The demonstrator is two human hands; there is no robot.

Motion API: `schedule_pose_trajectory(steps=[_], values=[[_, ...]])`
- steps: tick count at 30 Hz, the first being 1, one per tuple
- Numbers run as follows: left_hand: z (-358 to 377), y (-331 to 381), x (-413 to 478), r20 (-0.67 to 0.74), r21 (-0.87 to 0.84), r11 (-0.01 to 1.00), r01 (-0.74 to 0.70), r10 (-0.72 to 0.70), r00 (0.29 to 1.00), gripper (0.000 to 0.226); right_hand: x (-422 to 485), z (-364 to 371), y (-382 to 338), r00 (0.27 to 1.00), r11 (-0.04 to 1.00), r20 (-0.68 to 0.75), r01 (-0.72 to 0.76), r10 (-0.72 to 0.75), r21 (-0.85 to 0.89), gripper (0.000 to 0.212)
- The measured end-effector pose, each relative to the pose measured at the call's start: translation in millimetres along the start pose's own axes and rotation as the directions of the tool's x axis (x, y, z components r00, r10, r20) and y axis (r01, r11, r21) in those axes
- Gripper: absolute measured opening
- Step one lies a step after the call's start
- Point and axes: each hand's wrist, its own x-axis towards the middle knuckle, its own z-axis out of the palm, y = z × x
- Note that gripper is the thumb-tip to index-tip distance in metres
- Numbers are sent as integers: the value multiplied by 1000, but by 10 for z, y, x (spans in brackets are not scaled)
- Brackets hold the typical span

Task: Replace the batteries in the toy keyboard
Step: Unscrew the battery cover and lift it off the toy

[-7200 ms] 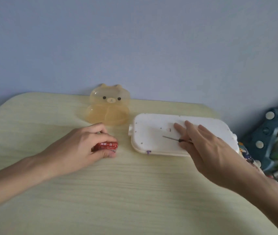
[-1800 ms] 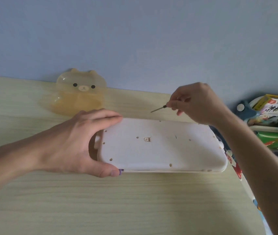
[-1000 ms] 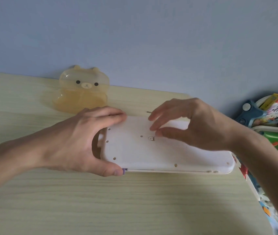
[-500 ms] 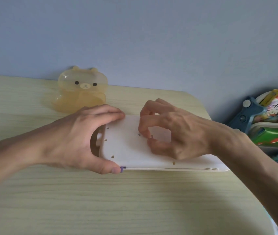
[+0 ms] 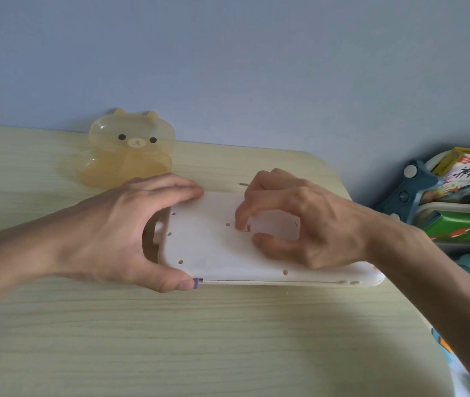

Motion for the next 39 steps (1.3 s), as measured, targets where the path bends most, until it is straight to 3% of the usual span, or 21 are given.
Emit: schedule_pose_trajectory(steps=[7,13,18,21,28,39], values=[[-11,3,-1,5,-5,1000,2,-2,1000,126,36,32,-13,1000,999,-3,28,-28,-45,16],[-21,19,7,10,3,1000,0,0,1000,122,158,93,-75,998,997,6,61,-61,-57,2],[-12,13,-1,11,-10,1000,4,-4,1000,122,90,64,19,993,994,-60,105,-107,-35,7],[-18,14,1,13,-8,1000,-8,9,1000,121,71,61,-6,996,997,-51,77,-77,10,22],[-20,2,-8,14,-2,1000,-7,7,1000,122,-28,15,57,997,998,-78,30,-25,57,18],[-22,31,13,22,1,1000,-1,1,1000,120,139,54,-48,994,985,75,89,-79,-149,13]])
